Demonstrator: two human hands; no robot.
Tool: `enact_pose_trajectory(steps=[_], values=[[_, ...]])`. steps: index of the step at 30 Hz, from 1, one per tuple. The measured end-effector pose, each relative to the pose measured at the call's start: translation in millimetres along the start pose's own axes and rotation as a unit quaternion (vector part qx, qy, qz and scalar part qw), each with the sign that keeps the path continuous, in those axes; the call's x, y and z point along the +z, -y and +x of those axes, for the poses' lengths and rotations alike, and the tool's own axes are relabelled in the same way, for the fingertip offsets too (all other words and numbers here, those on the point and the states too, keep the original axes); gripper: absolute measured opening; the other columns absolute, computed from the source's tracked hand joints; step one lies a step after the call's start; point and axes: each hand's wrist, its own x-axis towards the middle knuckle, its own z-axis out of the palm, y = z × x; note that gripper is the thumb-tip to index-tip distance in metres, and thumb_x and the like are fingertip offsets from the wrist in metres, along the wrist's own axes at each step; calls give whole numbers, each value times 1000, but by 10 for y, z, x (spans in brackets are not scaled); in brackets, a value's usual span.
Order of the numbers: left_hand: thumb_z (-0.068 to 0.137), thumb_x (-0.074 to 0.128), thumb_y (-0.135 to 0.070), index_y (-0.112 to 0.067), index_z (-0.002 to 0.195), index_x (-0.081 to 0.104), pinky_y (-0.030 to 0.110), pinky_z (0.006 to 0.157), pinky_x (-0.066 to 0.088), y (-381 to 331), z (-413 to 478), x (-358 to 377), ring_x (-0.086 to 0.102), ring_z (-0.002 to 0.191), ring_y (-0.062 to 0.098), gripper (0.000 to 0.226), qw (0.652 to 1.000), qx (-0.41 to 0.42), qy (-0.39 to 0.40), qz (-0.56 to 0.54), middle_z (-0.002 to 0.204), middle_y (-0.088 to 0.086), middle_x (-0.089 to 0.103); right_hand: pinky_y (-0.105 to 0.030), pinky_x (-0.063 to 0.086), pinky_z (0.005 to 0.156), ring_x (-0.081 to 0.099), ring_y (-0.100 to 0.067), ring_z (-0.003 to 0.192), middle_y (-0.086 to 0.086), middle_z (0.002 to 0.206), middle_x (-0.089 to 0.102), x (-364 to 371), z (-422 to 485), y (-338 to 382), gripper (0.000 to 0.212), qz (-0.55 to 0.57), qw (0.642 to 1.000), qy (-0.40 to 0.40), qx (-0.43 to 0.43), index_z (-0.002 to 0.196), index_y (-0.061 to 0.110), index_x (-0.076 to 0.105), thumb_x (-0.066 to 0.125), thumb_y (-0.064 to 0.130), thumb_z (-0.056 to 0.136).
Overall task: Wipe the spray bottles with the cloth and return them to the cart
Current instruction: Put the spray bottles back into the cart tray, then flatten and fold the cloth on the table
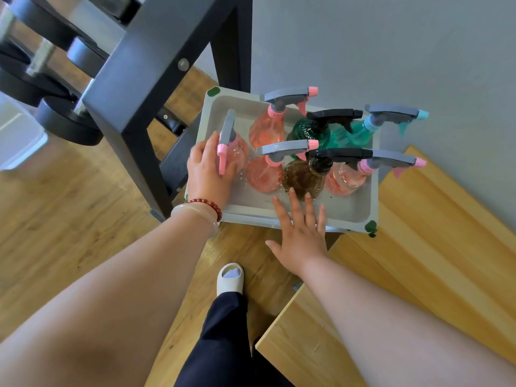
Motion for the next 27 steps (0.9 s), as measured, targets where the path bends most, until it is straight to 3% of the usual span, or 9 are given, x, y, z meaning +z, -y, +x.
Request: enact_pose_trajectory(steps=[7,12,19,27], values=[[95,61,-29,-17,149,35,46,113,38,44,-16,28,39,135,25,61,1000,-11,3,3,147,4,39,-47,-39,96,-38,-34,141,-2,140,-53,-6,-23,13,92,-10,1000,-5,5,122,36,-53,32,62,98],[92,67,-31,-26,156,12,48,114,37,72,-141,2,34,142,24,85,1000,-18,20,-9,156,3,31,-49,-34,100,-36,-34,142,-2,139,-52,-42,-32,28,92,-18,1000,7,12,129,34,-48,34,62,97],[90,69,-30,-18,156,-7,42,121,13,115,-575,-34,5,150,26,102,995,49,36,74,164,5,4,-49,-26,110,-33,-32,143,-2,153,-42,-95,-68,27,94,-27,999,23,17,131,35,-46,38,61,97],[97,55,-35,-8,154,-11,27,113,-7,88,-1145,74,-7,150,29,92,981,65,85,161,163,9,-14,-51,-17,116,-27,-29,147,-4,157,-35,-73,-323,-76,87,5,1000,-14,1,148,35,-30,43,42,101]])
